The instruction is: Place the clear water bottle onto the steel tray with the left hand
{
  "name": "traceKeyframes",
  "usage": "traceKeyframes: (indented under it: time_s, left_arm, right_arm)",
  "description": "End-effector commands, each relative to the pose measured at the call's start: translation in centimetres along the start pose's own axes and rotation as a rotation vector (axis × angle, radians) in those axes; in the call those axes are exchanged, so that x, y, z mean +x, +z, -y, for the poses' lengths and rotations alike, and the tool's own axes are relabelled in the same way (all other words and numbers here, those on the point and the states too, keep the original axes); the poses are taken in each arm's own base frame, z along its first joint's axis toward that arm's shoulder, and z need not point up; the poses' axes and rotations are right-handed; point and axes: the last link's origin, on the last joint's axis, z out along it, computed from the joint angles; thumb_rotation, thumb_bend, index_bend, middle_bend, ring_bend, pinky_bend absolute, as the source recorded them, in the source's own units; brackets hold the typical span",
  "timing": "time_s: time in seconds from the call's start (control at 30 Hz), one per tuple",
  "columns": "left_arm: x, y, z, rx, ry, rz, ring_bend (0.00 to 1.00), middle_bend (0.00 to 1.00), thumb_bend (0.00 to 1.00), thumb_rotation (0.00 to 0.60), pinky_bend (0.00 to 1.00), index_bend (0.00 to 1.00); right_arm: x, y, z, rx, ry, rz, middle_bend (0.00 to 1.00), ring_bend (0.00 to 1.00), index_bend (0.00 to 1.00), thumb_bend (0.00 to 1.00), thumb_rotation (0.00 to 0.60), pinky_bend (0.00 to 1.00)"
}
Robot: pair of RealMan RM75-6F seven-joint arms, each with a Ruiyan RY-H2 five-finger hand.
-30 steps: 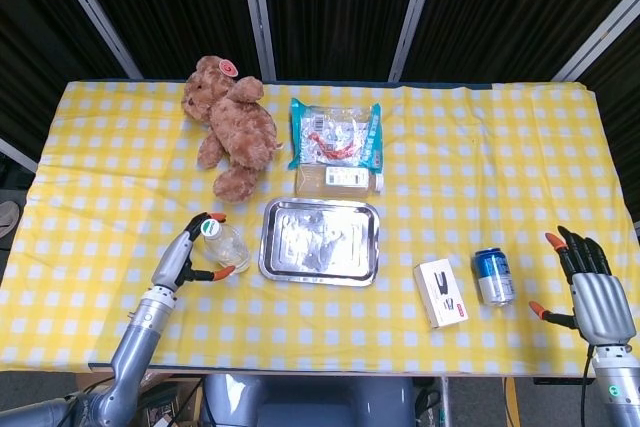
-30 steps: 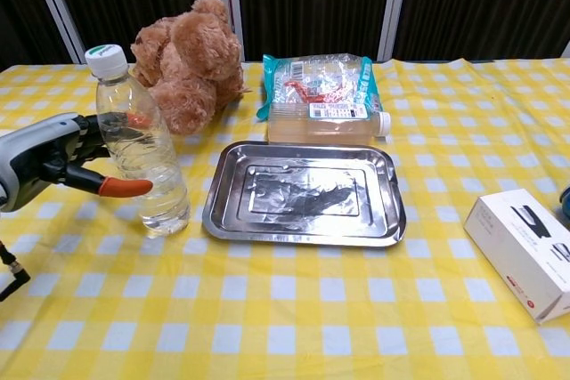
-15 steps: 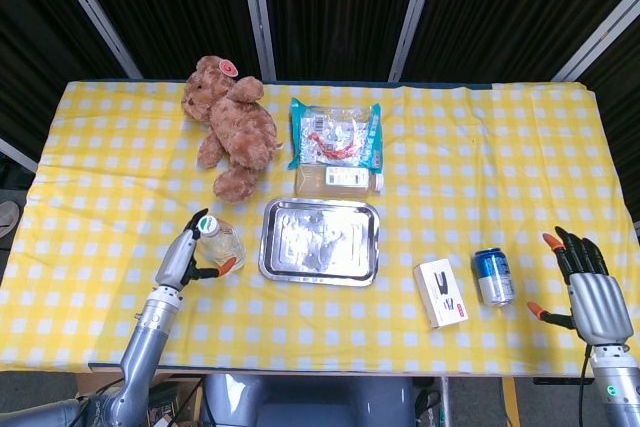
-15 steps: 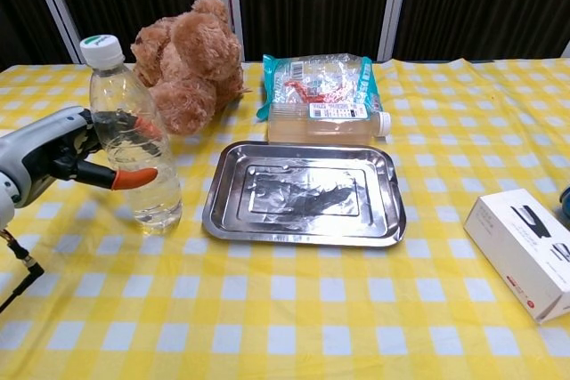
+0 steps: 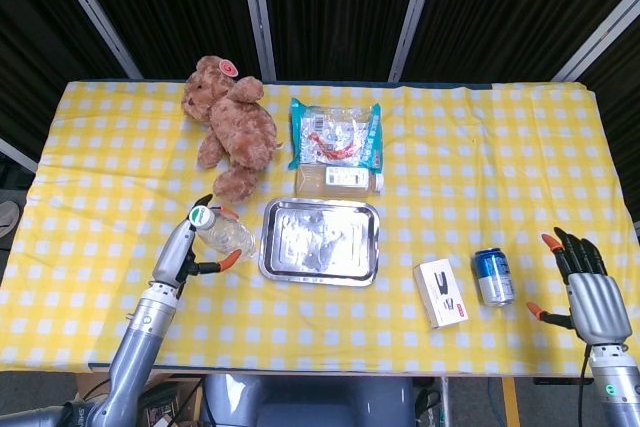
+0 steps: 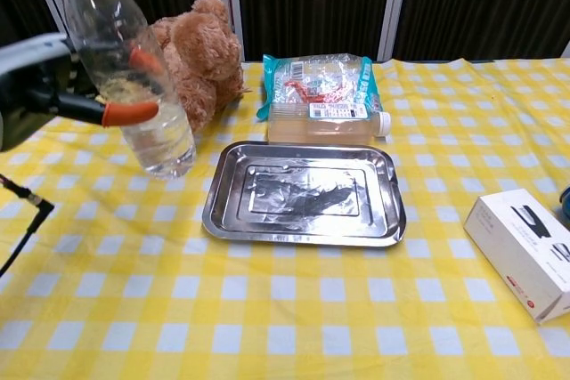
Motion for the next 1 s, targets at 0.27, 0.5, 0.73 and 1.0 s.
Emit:
traceKeyframes:
  time_s: [0.27,0.5,0.73,1.0]
  left_arm:
    - [4.9,-4.0,-10.9,-0.251,0.033,-0.057,0.01,0.48,0.46,0.6,0.04,0.48]
    - [4.8,-3.7,-6.8,-0.067,0.073,-0.017,0.01,0.47,0.46,0.6,0.04,0.48]
    - [3.6,-2.2,-0.3,0.076,0.124,0.009,0.01,0.47,0.46,0.6,0.04,0.48]
    - [2.7,-1.6,3.9,0.157,0.135,0.03,0.01,0.47,0.46,0.6,0.04,0.48]
  right_arm:
    - [-0.1,-0.1,0.3,0.008,-0.003,0.002,0.0,0.0,0.11,0.05,0.6,0.0]
    - [-0.2,0.0,0.3,0.007,-0.005,0.005,0.0,0.0,0.11,0.05,0.6,0.0]
    - [-0.2,0.0,0.3,0.001,-0.008,0.009,0.0,0.0,0.11,0.05,0.6,0.0]
    - [-0.2,0.0,0.3,0.004,-0.008,0.005,0.0,0.0,0.11,0.05,0.6,0.0]
